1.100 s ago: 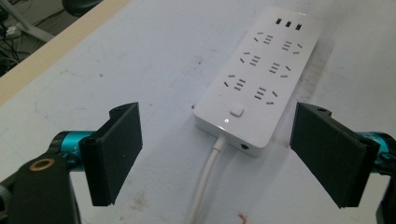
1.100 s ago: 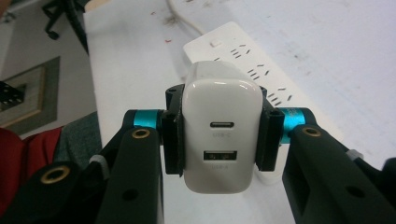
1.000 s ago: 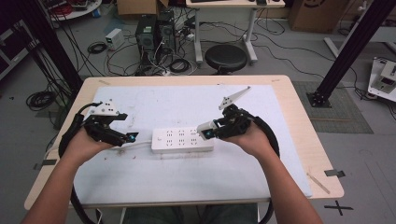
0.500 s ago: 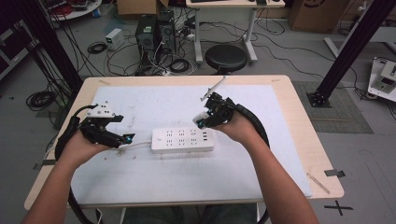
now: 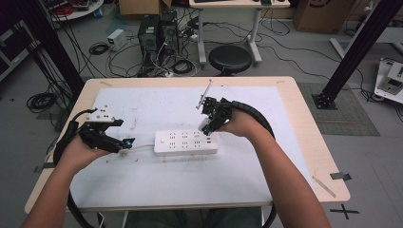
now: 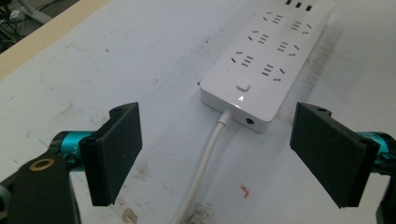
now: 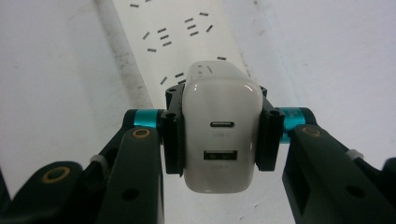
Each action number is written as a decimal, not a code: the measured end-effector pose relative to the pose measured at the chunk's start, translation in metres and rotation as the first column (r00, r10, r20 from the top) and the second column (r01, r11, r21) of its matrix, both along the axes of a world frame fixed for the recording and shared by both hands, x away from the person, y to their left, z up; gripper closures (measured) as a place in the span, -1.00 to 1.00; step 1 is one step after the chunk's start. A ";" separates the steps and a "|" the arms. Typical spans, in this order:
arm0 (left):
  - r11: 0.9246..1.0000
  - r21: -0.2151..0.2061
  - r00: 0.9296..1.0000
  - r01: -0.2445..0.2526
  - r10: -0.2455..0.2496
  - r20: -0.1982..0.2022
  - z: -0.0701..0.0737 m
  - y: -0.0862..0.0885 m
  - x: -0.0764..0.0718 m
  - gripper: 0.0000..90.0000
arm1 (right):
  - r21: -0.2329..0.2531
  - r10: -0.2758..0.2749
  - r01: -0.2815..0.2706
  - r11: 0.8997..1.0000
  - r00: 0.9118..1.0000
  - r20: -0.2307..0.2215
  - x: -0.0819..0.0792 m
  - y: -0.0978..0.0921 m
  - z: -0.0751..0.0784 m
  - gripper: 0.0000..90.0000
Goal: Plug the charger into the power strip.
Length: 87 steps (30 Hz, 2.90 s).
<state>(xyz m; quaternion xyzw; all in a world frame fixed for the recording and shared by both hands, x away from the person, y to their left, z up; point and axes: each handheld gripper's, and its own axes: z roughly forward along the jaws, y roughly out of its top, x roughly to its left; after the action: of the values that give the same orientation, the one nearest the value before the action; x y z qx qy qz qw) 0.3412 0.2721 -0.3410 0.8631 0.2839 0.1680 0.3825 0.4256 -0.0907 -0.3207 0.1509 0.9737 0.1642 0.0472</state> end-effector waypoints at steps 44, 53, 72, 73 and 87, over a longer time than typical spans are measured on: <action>0.999 0.034 1.000 -0.019 0.019 -0.023 -0.009 0.004 0.001 -0.62 | -0.230 0.319 -0.333 0.915 0.943 -0.094 0.035 0.060 -0.033 0.41; 0.999 0.030 1.000 -0.015 0.015 -0.017 -0.009 -0.001 0.000 -0.62 | -0.266 0.328 -0.331 0.906 0.943 -0.055 0.028 0.067 -0.034 0.42; 0.999 0.041 1.000 -0.012 0.013 -0.018 -0.010 -0.004 0.002 -0.62 | -0.309 0.305 -0.308 0.900 0.950 -0.061 0.025 0.074 -0.046 0.42; 0.999 0.037 1.000 -0.009 0.010 -0.018 -0.011 -0.005 0.002 -0.62 | -0.308 0.306 -0.312 0.899 0.950 -0.069 0.027 0.074 -0.046 0.42; 1.000 0.022 1.000 -0.007 0.007 -0.015 -0.010 0.000 -0.001 -0.62 | -0.247 0.313 -0.324 0.913 0.946 -0.085 0.034 0.067 -0.047 0.39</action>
<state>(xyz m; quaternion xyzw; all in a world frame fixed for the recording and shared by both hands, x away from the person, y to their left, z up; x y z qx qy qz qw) 0.3398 0.2725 -0.3514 0.8675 0.2880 0.1659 0.3702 0.4593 -0.0233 -0.3673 -0.0136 0.9990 0.0384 0.0180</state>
